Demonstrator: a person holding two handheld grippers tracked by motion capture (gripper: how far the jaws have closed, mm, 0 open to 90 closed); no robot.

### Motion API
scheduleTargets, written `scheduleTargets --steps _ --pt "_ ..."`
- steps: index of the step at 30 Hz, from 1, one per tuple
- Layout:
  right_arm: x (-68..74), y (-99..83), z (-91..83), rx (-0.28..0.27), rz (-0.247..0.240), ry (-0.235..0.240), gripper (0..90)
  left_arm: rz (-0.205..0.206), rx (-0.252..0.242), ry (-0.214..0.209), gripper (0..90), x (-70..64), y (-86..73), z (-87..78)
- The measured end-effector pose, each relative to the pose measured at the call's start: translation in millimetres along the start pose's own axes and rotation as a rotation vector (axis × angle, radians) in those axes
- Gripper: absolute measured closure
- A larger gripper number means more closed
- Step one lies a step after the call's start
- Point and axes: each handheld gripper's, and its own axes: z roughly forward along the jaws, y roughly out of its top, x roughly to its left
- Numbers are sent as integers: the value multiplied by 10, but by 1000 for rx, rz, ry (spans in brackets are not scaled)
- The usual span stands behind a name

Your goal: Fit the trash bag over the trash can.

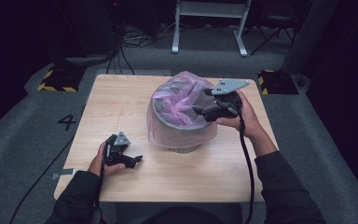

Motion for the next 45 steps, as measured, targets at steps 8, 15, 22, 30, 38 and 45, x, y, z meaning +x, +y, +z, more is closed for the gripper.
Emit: scheduleTargets --steps 8,15,22,30,38,45 --pt "86 -248 -389 -61 0 -40 210 0 0 0 105 0 0 0" --pt "153 -611 -578 -55 18 -82 201 0 0 0 105 0 0 0" --pt "193 -1047 -563 35 33 -116 179 0 0 0 105 0 0 0" --pt "188 -1429 -528 108 53 -135 173 0 0 0 105 0 0 0" --pt "236 -1952 -366 258 70 -139 171 0 0 0 105 0 0 0" --pt "260 -2332 -346 315 157 -128 171 1 0 0 105 0 0 0"
